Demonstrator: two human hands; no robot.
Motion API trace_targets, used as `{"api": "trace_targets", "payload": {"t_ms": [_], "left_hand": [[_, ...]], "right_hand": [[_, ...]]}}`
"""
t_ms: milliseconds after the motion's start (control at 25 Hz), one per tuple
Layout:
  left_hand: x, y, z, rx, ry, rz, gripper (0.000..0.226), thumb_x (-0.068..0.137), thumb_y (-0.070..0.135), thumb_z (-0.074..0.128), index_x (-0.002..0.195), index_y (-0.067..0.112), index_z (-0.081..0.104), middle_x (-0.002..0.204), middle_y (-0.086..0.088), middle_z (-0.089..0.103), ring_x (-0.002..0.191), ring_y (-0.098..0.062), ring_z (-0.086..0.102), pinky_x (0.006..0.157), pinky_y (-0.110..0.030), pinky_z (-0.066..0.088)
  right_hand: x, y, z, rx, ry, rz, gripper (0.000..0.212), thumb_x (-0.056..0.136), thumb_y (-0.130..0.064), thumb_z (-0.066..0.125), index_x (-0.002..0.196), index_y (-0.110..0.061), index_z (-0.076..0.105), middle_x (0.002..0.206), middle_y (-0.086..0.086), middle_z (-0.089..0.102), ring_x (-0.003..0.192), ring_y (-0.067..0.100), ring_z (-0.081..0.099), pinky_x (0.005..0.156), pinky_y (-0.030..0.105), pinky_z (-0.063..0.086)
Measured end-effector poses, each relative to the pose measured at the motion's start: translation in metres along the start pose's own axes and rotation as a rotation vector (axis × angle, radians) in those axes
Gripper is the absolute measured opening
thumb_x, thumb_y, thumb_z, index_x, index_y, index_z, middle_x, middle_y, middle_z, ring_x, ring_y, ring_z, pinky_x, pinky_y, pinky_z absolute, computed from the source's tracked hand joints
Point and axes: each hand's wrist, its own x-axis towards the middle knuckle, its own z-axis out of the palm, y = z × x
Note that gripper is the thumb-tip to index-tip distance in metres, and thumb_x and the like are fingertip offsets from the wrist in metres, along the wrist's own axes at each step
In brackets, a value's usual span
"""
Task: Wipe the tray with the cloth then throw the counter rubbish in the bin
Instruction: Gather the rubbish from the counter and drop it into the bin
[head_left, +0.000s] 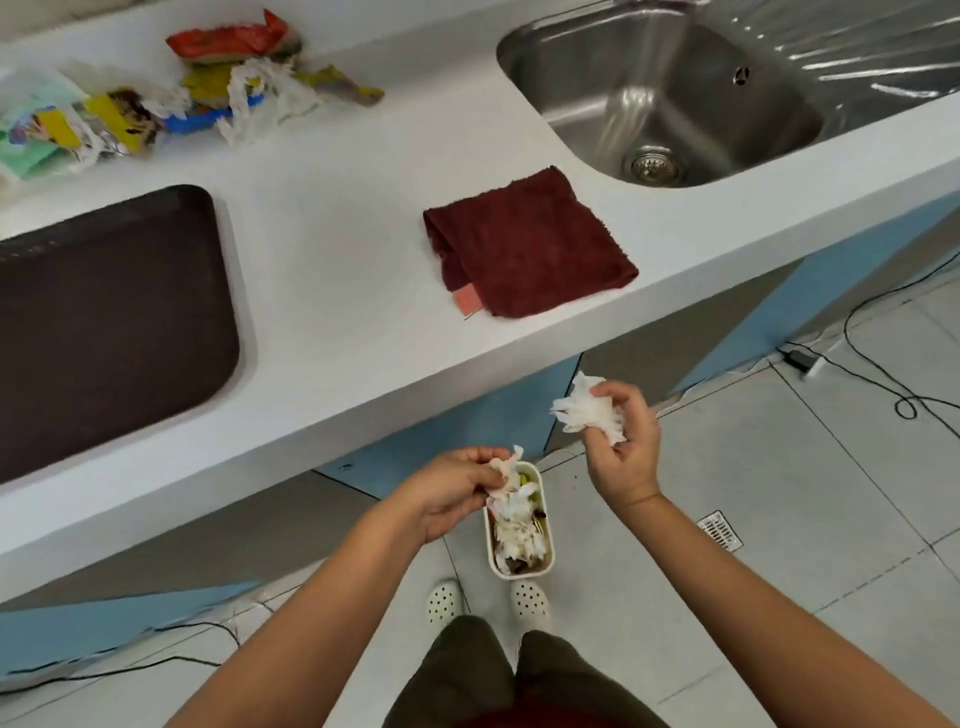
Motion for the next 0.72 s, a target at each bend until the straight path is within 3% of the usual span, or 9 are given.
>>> {"api": "trace_targets", "payload": {"t_ms": [120, 280, 480, 600, 720], "left_hand": [[0.023, -0.028, -0.011, -0.025, 0.088, -0.089, 0.037, 0.088, -0.019, 0.039, 0.119, -0.004, 0.051, 0.094, -0.011, 0.060, 0.085, -0.019, 0.059, 0.087, -0.031, 0.048], [0.051, -0.050, -0.022, -0.028, 0.134, -0.123, 0.038, 0.089, -0.012, 0.048, 0.126, -0.003, 0.047, 0.096, -0.010, 0.062, 0.087, -0.018, 0.061, 0.087, -0.030, 0.046], [0.111, -0.082, -0.033, -0.022, 0.156, -0.160, 0.035, 0.090, -0.005, 0.051, 0.125, 0.001, 0.048, 0.093, -0.008, 0.064, 0.083, -0.017, 0.062, 0.075, -0.029, 0.052], [0.156, -0.108, -0.043, 0.048, 0.200, -0.242, 0.031, 0.091, -0.001, 0.053, 0.120, 0.009, 0.049, 0.093, -0.006, 0.064, 0.084, -0.019, 0.062, 0.073, -0.032, 0.053], [0.195, -0.136, -0.048, 0.112, 0.249, -0.331, 0.019, 0.091, 0.000, 0.053, 0.104, 0.013, 0.054, 0.090, -0.005, 0.063, 0.082, -0.019, 0.060, 0.077, -0.037, 0.051]], "right_hand": [[-0.027, 0.031, -0.001, 0.021, 0.059, 0.277, 0.042, 0.071, 0.008, 0.054, 0.106, -0.012, 0.043, 0.095, -0.008, 0.050, 0.085, 0.002, 0.058, 0.063, 0.009, 0.047], [-0.063, 0.083, 0.009, -0.151, 0.031, 0.520, 0.038, 0.074, 0.008, 0.061, 0.100, -0.017, 0.051, 0.106, 0.005, 0.047, 0.097, 0.018, 0.052, 0.082, 0.024, 0.047], [-0.092, 0.163, 0.024, -0.107, 0.078, 0.810, 0.043, 0.075, 0.006, 0.066, 0.104, -0.020, 0.048, 0.097, 0.005, 0.055, 0.082, 0.016, 0.054, 0.062, 0.013, 0.043], [-0.117, 0.214, 0.031, -0.147, 0.127, 0.944, 0.034, 0.075, 0.006, 0.065, 0.097, -0.016, 0.051, 0.092, 0.006, 0.054, 0.077, 0.018, 0.053, 0.054, 0.007, 0.041], [-0.143, 0.259, 0.036, -0.183, 0.114, 1.005, 0.027, 0.074, 0.003, 0.066, 0.092, -0.015, 0.061, 0.098, 0.007, 0.053, 0.087, 0.023, 0.054, 0.060, 0.015, 0.042]]}}
